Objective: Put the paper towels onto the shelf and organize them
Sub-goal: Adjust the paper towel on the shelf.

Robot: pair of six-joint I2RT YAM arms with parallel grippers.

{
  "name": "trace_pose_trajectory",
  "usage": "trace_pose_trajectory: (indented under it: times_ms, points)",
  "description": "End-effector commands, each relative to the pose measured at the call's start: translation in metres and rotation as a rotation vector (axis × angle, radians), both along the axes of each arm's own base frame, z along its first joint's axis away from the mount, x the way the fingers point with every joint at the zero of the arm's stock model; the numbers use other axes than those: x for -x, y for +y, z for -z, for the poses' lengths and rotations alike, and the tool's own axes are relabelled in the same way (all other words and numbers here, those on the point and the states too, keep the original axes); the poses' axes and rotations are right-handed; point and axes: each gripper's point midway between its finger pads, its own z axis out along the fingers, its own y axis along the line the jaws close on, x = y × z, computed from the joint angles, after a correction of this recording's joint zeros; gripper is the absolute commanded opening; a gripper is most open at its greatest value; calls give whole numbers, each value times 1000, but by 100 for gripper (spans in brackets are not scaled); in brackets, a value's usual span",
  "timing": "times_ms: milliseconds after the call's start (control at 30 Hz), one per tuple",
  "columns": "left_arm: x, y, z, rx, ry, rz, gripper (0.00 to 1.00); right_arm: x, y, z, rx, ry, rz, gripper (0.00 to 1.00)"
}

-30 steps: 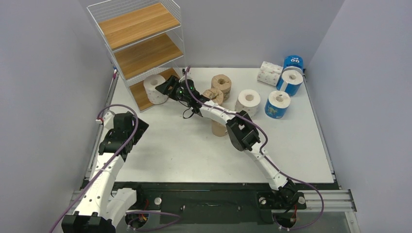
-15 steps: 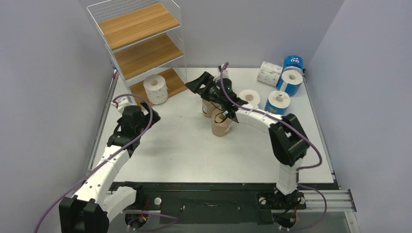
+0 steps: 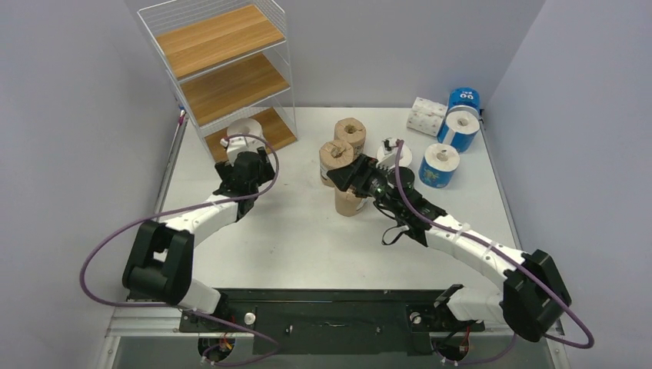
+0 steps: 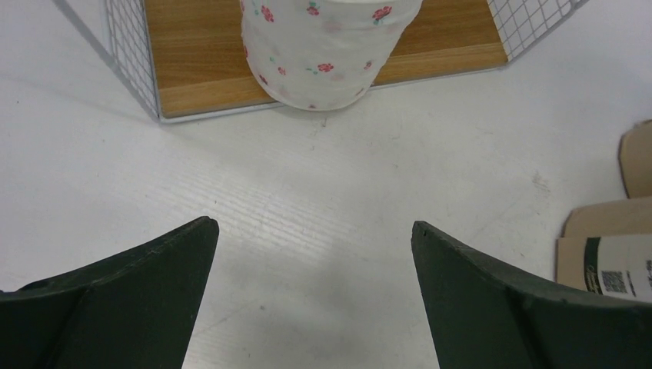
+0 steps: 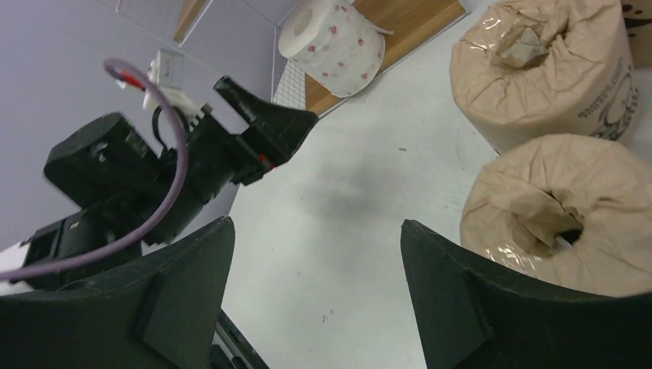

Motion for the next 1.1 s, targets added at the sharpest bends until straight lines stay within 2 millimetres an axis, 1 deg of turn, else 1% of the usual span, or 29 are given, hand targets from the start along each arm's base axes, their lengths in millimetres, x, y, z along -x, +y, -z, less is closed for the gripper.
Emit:
trace_pose_trajectory:
  times_ms: [0,33,67,100,133,167,200,233,267,300,333,367,400,433,533,567,600,633,667,700,733,767,800,900,967,1067]
  points:
    - [-47,-1,-37,-66,-119,-26,96,19,-23,-11,30,-68,19,75]
    - [-50,0,-26,-86,-93,-32,96,22,-25,-11,36,-73,20,75]
    - [-54,-1,-30,-99,-98,-32,96,27,-30,-12,38,-79,21,75]
    - [-58,1,-25,-115,-89,-41,96,29,-33,-13,43,-88,24,75]
    - [-62,1,-28,-128,-93,-42,96,33,-36,-14,44,-93,27,75]
    - [-65,3,-22,-139,-82,-47,96,35,-38,-14,47,-98,27,75]
    - [-70,3,-25,-143,-86,-45,96,38,-41,-16,49,-104,26,75]
    - [-73,5,-18,-150,-68,-46,96,39,-42,-15,52,-102,27,75]
    - [-77,5,-19,-152,-67,-44,96,41,-44,-17,55,-107,26,75]
    - [-79,7,-14,-158,-53,-44,96,42,-45,-16,61,-104,27,75]
    - [-83,6,-15,-159,-54,-39,96,42,-47,-17,64,-110,28,75]
    - [-85,7,-9,-163,-40,-38,96,43,-48,-18,68,-111,29,75]
    - [-88,7,-10,-161,-34,-32,96,44,-49,-18,74,-114,30,75]
    - [-91,7,-6,-162,-25,-31,96,44,-51,-19,77,-116,33,75]
    - [-99,3,-5,-167,-14,-12,97,45,-54,-21,84,-127,34,75]
    - [-103,2,-8,-164,-19,-8,97,45,-55,-23,83,-130,35,75]
    - [-104,1,-2,-167,2,2,98,45,-55,-23,83,-130,35,75]
    - [-108,-1,-6,-164,-3,5,98,46,-55,-25,80,-134,34,75]
    - [-109,-3,-1,-163,14,18,98,46,-56,-25,79,-135,33,75]
    - [-113,-4,-4,-159,8,19,98,47,-55,-27,76,-139,30,75]
    - [-113,-4,2,-158,25,25,98,47,-56,-28,74,-140,31,76]
    - [-117,-5,-2,-151,19,26,98,48,-56,-28,74,-142,31,76]
    - [-118,-7,4,-147,35,38,98,48,-57,-28,76,-142,32,76]
    - [-121,-14,7,-116,38,53,99,48,-60,-28,78,-141,34,76]
    - [-122,-19,13,-97,52,74,99,48,-62,-27,84,-142,40,76]
    - [-124,-22,21,-82,66,83,100,48,-65,-24,90,-137,46,76]
